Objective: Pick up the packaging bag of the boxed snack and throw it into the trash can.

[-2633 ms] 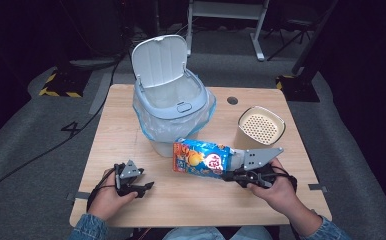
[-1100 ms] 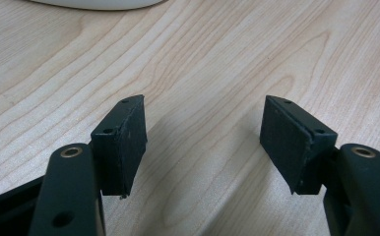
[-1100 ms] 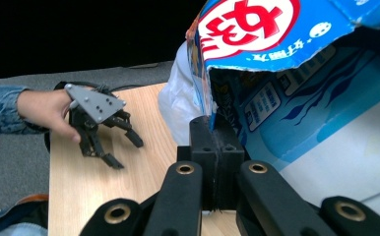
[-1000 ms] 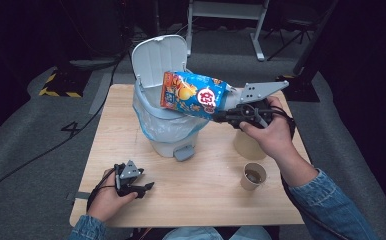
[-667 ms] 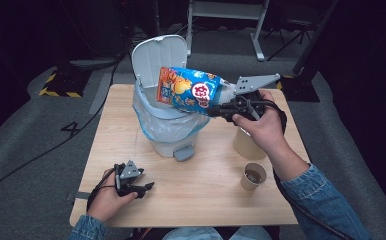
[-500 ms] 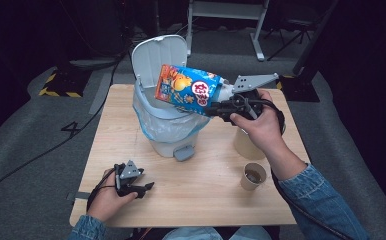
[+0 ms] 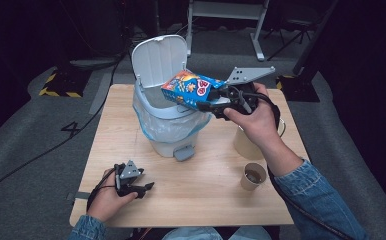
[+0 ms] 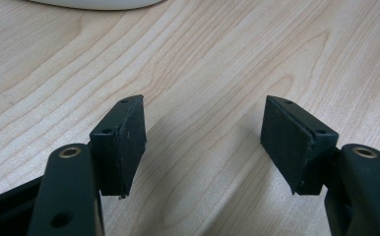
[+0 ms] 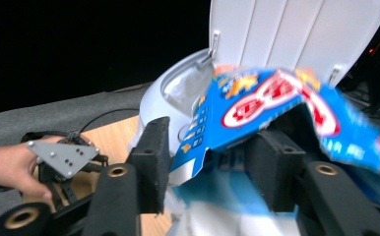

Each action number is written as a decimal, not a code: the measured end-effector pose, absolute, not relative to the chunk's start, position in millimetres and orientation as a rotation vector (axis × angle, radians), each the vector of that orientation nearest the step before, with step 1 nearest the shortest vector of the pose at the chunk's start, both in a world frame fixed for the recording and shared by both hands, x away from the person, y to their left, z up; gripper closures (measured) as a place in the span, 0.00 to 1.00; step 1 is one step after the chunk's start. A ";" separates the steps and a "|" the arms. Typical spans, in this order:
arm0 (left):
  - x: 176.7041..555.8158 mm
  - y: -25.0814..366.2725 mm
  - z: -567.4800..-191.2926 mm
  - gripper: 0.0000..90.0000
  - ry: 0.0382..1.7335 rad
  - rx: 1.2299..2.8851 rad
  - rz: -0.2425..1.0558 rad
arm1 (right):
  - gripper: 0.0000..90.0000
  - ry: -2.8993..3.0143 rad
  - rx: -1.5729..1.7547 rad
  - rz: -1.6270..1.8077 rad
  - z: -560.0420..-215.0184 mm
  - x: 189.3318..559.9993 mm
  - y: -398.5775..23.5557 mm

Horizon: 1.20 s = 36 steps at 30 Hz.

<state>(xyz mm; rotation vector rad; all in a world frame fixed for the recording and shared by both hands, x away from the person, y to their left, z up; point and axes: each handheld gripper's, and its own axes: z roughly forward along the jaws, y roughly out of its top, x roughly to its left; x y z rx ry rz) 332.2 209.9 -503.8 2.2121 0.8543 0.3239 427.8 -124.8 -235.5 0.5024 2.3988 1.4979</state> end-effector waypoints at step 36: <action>334.8 214.1 -503.7 0.38 0.837 2.219 0.324 | 0.38 2.360 0.528 1.412 -263.5 426.5 -193.9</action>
